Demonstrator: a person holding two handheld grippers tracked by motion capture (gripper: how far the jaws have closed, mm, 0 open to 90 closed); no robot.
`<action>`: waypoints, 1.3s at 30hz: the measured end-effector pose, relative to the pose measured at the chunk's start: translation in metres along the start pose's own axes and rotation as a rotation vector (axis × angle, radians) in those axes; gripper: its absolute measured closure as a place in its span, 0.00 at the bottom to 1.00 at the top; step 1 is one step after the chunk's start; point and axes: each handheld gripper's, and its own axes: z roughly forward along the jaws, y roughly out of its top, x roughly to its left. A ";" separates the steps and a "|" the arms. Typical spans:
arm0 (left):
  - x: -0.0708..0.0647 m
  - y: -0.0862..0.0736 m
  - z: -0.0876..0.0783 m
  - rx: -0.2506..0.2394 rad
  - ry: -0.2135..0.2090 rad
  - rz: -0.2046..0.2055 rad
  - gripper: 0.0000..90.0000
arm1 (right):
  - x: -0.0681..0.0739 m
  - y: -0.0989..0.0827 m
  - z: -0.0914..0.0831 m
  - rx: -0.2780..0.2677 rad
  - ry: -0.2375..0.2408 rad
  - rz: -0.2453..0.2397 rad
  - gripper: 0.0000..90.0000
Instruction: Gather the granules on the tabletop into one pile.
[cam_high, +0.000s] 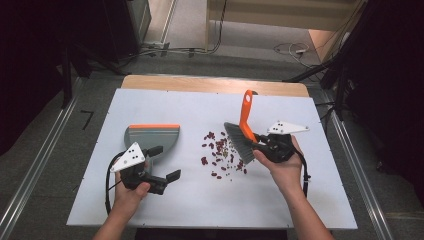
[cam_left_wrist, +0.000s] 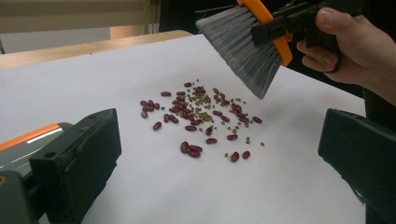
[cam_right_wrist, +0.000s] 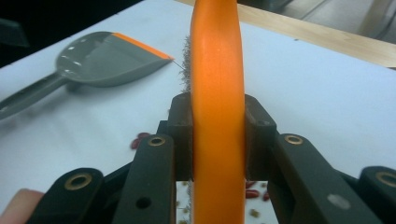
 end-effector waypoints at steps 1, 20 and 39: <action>0.000 -0.001 -0.001 0.002 0.008 0.000 0.00 | -0.003 0.002 -0.001 0.003 -0.014 0.002 0.76; 0.008 -0.007 -0.010 0.005 0.056 -0.004 0.00 | -0.048 0.027 0.040 0.286 -0.280 -0.089 0.76; 0.008 -0.008 -0.010 0.001 0.049 0.004 0.00 | -0.038 0.030 0.096 0.530 -0.403 -0.252 0.77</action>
